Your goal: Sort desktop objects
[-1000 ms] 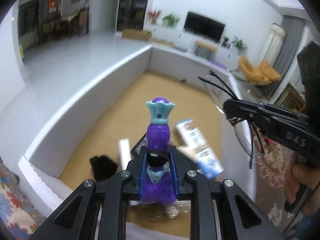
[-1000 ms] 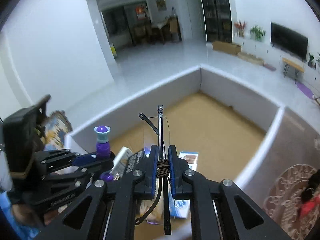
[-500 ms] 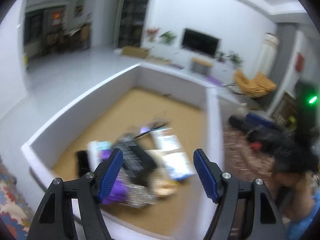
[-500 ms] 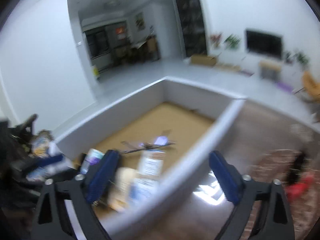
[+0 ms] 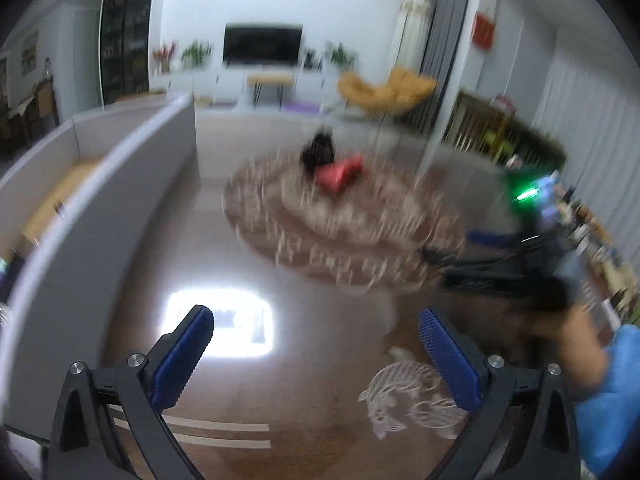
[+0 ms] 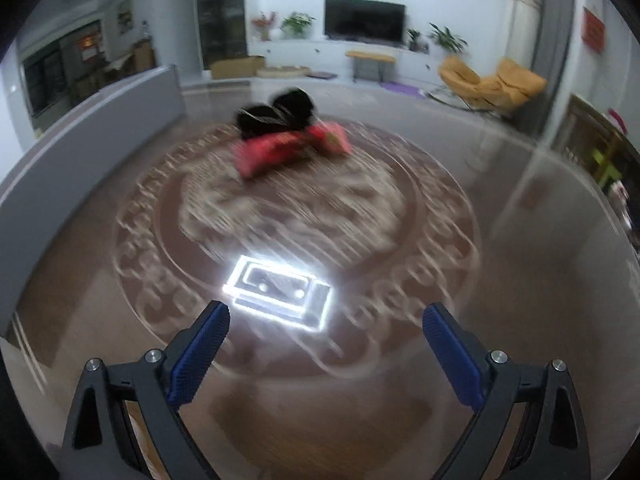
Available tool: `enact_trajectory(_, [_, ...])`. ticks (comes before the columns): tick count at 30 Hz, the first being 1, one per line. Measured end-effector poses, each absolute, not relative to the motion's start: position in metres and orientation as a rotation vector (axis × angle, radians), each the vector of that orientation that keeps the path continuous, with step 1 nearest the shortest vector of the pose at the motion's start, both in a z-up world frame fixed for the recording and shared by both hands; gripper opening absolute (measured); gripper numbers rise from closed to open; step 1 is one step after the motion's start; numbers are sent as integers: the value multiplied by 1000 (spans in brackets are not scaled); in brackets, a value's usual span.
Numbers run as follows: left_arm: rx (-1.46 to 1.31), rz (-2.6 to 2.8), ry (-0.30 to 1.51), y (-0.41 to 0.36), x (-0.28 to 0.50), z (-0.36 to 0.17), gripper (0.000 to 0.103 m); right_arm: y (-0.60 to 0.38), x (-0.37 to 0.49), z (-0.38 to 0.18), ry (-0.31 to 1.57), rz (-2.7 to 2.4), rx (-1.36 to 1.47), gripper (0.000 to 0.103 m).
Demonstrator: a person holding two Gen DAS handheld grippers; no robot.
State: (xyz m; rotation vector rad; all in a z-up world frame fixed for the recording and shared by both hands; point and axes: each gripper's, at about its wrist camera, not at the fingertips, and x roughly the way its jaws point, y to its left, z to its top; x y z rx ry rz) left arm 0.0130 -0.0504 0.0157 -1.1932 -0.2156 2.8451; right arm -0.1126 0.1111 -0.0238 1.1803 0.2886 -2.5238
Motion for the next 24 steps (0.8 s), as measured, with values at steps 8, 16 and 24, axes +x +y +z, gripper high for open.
enact_trajectory(8, [-1375,2870,-129,-54,-14,-24,103,123,-108,-37,292,-2508,1213,98])
enact_trajectory(16, [-1430,2896,-114,-66,-35,-40,103,119,-105,-44,318,-2490,1245,103])
enact_trajectory(24, [-1462,2872,-72,-60,-42,-49,103,122,-106,-46,278,-2472,1262,103])
